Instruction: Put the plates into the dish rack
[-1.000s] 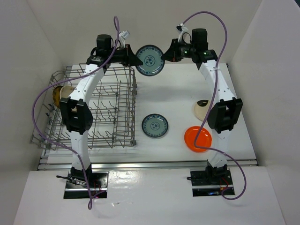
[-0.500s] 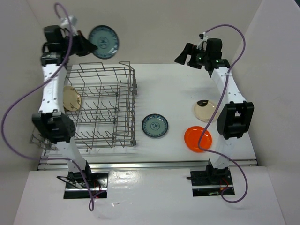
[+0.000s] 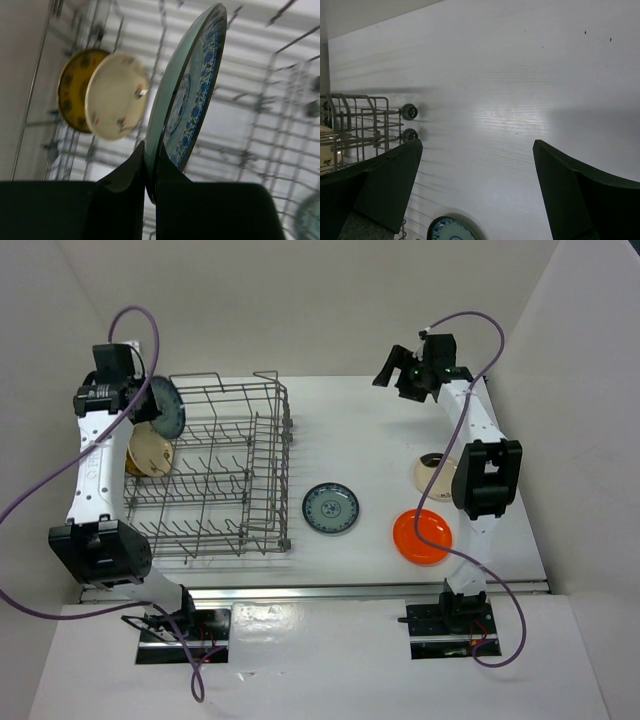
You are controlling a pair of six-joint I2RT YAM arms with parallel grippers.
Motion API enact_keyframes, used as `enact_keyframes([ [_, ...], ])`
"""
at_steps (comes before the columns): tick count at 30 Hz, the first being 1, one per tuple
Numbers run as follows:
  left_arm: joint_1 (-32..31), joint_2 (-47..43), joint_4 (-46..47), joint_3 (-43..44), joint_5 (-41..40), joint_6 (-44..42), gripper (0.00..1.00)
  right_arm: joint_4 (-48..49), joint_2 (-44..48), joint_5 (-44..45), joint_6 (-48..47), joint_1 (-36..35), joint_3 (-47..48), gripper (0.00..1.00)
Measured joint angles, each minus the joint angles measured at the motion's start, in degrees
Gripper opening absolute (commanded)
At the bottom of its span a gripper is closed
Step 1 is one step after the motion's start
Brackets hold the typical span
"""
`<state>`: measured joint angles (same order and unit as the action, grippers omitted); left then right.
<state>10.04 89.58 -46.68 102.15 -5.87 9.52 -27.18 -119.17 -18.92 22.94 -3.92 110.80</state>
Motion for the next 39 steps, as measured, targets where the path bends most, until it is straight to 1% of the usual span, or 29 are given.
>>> enact_keyframes([
  [3, 0.8, 0.5, -3.1, -5.0, -5.4, -1.9, 0.0, -1.4, -1.2, 1.1, 0.2, 0.0, 1.3, 1.0],
  [6, 2.4, 0.6, -4.2, -5.9, -7.6, -4.9, 0.0, -1.9, -1.3, 1.6, 0.2, 0.0, 1.4, 1.0],
  [9, 4.9, 0.6, -2.8, -5.9, -8.0, -8.0, 0.0, -2.2, -1.3, 1.8, 0.4, 0.0, 1.4, 1.0],
  [11, 6.7, 0.6, -2.0, -5.9, -7.2, -9.8, 0.0, -2.2, -1.3, 1.8, 0.5, 0.0, 1.3, 1.0],
  [16, 10.4, 0.5, 1.1, -6.8, -2.3, -14.4, 0.0, -2.2, -1.3, 1.9, 1.2, 0.0, 0.5, 1.0],
  [21, 10.6, 0.6, 2.8, -10.5, 3.6, -18.5, 0.0, -2.2, -1.3, 2.0, 1.7, 0.0, 0.2, 1.0],
  [25, 10.7, 1.4, 3.1, -11.0, 7.1, -19.7, 0.0, -2.2, -1.3, 2.3, 1.7, 0.0, 0.1, 1.0],
  [33, 10.7, 3.6, 3.9, -11.2, 7.5, -19.6, 0.0, -2.4, -1.2, 3.1, 2.0, 0.0, -0.7, 1.0],
  [39, 10.7, 3.6, 5.2, -12.3, 5.2, -19.3, 0.0, -2.4, -1.2, 3.0, 2.3, 0.0, -0.7, 1.0],
])
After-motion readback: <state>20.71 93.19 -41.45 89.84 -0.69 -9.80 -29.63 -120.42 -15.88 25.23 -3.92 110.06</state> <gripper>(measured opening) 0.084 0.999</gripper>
